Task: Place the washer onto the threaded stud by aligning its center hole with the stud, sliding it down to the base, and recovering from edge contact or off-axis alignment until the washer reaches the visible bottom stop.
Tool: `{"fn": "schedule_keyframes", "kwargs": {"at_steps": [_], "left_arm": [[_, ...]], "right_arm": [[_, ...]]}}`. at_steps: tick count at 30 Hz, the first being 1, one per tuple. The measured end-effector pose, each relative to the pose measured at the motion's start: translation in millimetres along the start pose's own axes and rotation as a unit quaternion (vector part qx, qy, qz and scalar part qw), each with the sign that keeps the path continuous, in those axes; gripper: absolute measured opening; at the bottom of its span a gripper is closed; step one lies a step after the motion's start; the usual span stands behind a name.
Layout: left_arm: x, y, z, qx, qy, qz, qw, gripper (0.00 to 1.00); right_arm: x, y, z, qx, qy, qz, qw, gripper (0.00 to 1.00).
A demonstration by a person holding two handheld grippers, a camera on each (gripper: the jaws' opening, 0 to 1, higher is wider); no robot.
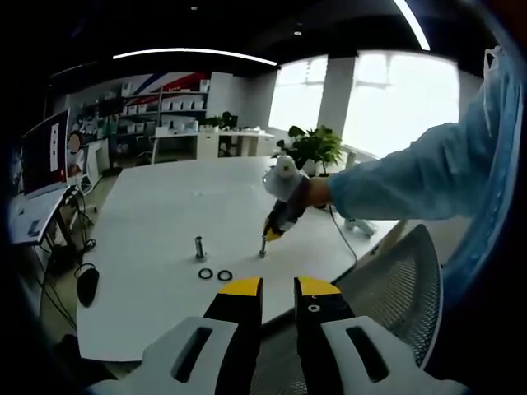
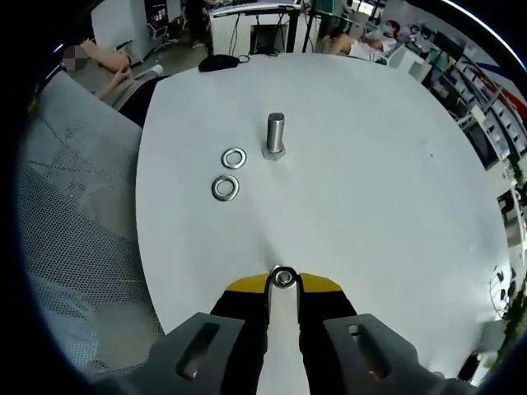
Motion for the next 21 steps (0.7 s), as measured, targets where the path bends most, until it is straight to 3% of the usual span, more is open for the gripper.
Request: {"fn": "schedule_keyframes", "kwargs": {"at_steps": [21], "left_arm": [[-0.9,0,0.2,-0.002,0.004,-0.001,1.0,0.13]], "right_arm": [[-2,-16,2.3,-0.034,0.014,-0.023,0.9991,0.13]]}}
Point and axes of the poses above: the point that each gripper's makers call its tool centre point, and the gripper's own axes: y roughly backward along the fingers, x roughly to its right, z roughly out of its underside, the point moved 4 cm from there along y, roughly backward along the fingers, and after that the axes turned 5 degrees about y, right-handed, at the moved point
